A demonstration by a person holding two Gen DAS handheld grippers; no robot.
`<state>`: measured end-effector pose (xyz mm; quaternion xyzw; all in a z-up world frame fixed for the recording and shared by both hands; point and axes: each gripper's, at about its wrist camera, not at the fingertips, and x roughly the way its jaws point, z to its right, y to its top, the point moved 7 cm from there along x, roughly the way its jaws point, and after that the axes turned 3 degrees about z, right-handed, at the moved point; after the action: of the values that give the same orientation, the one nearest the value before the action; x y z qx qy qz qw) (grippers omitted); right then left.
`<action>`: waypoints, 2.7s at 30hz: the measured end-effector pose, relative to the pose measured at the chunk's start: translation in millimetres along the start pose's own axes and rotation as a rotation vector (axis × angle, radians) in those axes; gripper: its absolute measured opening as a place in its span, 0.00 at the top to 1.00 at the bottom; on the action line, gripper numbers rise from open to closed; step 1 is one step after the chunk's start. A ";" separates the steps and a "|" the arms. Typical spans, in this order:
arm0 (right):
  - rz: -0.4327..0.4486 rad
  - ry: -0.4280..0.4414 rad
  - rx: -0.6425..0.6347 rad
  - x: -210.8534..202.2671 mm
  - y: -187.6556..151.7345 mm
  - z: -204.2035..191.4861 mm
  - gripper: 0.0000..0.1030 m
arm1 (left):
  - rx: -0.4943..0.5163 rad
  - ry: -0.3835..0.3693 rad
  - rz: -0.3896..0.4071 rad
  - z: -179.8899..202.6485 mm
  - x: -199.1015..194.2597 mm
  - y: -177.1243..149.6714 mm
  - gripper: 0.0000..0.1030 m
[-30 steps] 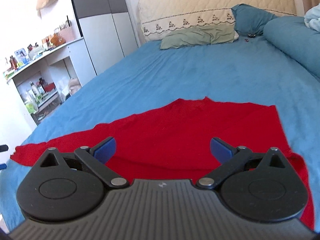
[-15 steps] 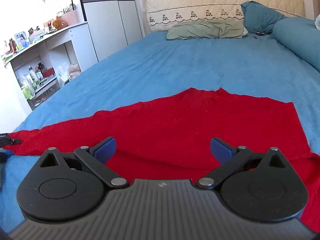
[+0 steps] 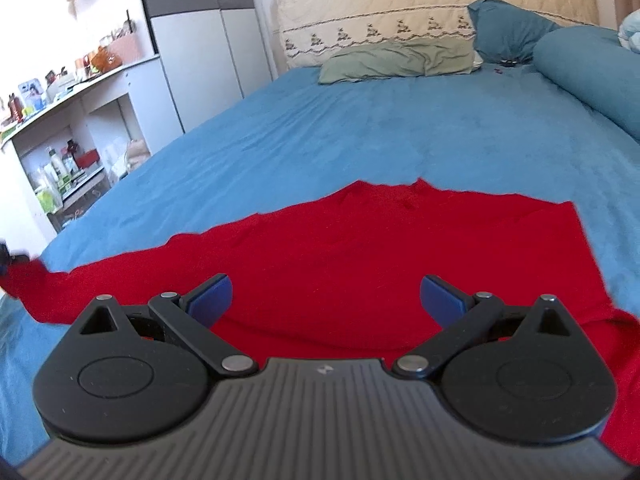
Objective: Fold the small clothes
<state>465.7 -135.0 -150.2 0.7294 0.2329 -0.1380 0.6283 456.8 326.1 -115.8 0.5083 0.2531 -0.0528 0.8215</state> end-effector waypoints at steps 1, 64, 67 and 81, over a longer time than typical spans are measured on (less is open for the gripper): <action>0.007 -0.008 0.001 -3.6 3.4 6.4 0.00 | 0.028 -0.037 0.006 26.2 -0.5 3.1 0.95; -0.188 -0.162 0.010 72.5 -13.5 122.4 0.64 | 0.552 -0.209 -0.289 179.7 3.8 -196.3 0.01; -0.158 -0.130 0.038 69.6 -18.9 127.3 0.59 | 0.553 -0.203 -0.293 175.3 7.9 -198.8 0.01; -0.014 -0.264 -0.032 58.6 52.7 133.2 0.80 | 0.574 -0.149 -0.227 159.5 25.1 -195.1 0.08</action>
<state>555.0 -261.3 -157.2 0.6931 0.1557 -0.2334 0.6640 469.2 99.8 -228.7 0.6825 0.2224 -0.2506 0.6496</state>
